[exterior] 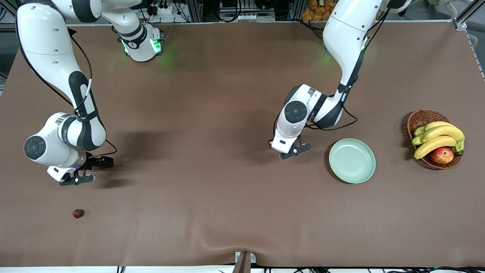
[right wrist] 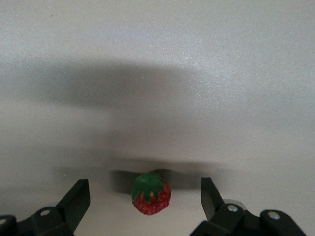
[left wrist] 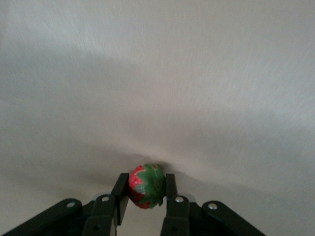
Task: Collect all strawberries into plate
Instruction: 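Place the strawberry on the plate while the right gripper grasps another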
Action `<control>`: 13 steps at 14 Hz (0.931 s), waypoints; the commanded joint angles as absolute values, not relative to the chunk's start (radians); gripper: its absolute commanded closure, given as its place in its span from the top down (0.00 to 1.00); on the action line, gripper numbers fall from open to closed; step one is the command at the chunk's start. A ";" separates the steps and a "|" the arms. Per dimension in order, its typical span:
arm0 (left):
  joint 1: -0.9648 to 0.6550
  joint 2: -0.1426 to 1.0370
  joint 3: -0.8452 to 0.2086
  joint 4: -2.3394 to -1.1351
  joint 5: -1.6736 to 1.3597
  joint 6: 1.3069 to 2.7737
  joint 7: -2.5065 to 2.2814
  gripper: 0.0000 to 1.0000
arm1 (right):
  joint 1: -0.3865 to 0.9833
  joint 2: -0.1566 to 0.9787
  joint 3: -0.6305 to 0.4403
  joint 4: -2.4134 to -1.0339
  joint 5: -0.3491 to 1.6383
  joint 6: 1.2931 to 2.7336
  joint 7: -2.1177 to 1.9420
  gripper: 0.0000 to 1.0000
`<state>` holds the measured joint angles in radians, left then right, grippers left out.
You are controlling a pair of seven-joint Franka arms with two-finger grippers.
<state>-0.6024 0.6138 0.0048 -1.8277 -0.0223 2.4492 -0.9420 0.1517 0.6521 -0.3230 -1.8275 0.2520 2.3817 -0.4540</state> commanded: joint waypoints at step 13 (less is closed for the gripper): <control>-0.226 0.540 0.005 -1.824 -0.017 2.421 -0.628 0.00 | 0.169 0.617 -0.304 -1.826 0.275 2.424 -0.679 0.00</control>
<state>-0.2409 0.5315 0.0117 -1.8288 -0.0222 2.4281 -0.6639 0.1436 0.6512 -0.3135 -1.8186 0.2527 2.3809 -0.5803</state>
